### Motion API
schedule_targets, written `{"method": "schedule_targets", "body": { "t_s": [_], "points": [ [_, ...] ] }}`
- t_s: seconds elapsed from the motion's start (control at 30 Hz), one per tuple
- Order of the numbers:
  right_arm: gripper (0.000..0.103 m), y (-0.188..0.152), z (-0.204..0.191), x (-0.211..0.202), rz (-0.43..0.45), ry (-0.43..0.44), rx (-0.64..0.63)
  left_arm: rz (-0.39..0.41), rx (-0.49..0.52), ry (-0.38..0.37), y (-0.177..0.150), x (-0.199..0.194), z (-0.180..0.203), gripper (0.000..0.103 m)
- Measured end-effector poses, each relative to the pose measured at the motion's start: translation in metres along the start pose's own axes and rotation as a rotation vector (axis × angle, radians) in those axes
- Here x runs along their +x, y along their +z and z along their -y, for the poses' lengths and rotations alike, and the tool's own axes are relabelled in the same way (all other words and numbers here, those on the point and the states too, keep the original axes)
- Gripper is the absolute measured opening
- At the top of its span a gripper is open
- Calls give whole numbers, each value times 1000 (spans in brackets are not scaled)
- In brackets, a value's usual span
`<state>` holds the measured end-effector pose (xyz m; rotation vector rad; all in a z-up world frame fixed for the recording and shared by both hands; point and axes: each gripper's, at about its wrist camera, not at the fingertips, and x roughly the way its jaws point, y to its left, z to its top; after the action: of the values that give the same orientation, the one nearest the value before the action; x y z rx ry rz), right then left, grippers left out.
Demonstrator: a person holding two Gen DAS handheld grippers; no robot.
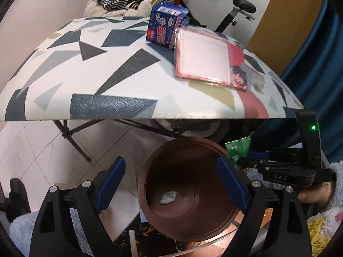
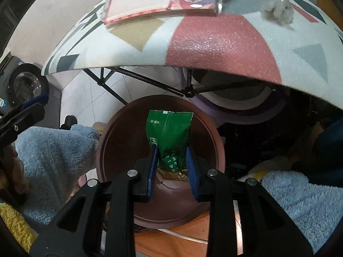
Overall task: Collect trash
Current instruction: 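Carry both bags to the brown bin and open both grippers to drop them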
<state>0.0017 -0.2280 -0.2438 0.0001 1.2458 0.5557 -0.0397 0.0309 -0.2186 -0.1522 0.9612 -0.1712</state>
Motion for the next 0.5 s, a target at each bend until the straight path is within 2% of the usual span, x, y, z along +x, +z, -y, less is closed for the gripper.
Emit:
{"method": "schedule_targets", "body": {
  "t_s": [0.13,0.23,0.27,0.3,0.4,0.5],
  "points": [
    [33,0,4,0,-2,-11,5,-5,4,5,-2,4,0,86],
    [59,-1,3,-3,8,-13,3,-2,-8,11,-3,5,-2,86],
    [75,-1,4,-6,19,-17,3,7,-14,14,-3,4,-3,86],
    [83,-2,4,-8,31,-19,2,14,-19,17,-4,2,-3,86],
    [96,-2,6,-17,62,-6,2,34,-23,26,-4,-3,-4,86],
    [97,-3,8,-26,92,-6,7,52,-21,36,-5,-8,-3,86]
  ]
}}
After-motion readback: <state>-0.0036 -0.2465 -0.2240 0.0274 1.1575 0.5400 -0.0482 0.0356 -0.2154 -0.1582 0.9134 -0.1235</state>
